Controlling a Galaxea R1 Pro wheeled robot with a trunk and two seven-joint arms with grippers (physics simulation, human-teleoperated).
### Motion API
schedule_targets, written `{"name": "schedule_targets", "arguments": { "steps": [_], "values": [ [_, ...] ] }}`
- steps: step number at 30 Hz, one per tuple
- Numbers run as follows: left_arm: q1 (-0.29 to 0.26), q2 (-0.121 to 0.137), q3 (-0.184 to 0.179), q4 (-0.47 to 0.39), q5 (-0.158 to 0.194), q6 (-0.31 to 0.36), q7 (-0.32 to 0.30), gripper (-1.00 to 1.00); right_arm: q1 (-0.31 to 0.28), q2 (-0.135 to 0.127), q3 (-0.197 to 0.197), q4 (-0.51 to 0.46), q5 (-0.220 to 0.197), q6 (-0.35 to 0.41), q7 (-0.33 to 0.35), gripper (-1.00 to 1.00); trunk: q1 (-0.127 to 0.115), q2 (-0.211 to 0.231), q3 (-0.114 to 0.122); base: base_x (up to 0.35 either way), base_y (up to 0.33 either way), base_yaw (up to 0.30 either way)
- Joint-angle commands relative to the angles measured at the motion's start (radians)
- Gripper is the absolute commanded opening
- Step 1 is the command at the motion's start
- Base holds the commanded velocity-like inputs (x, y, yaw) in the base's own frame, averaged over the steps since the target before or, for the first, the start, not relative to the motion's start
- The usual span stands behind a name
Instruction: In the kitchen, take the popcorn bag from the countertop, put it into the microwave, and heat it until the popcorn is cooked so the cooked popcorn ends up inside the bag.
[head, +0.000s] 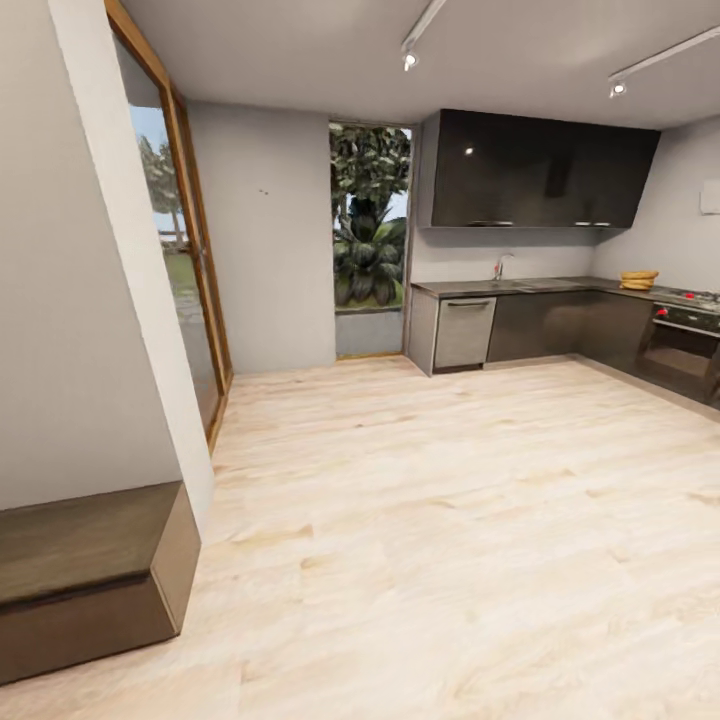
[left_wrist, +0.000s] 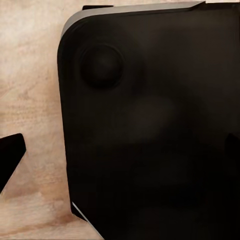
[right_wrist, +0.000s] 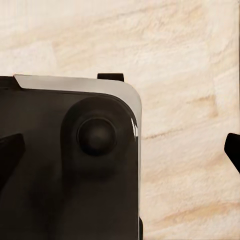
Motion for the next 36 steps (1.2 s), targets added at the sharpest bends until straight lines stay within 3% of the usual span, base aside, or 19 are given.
{"name": "schedule_targets", "arguments": {
  "steps": [1, 36],
  "values": [
    [0.001, 0.0, -0.001, -0.002, -0.001, -0.001, 0.0, 1.0, -0.001, 0.0, 0.0, 0.001, 0.0, -0.003, 0.0, 1.0, 0.001, 0.0, -0.001, 0.341, 0.0, -0.247],
    [0.001, 0.006, 0.0, -0.002, -0.001, -0.001, 0.001, 1.0, -0.001, 0.0, 0.0, 0.001, 0.0, -0.003, -0.001, 1.0, 0.001, 0.0, -0.001, 0.341, 0.0, -0.242]
  ]
}}
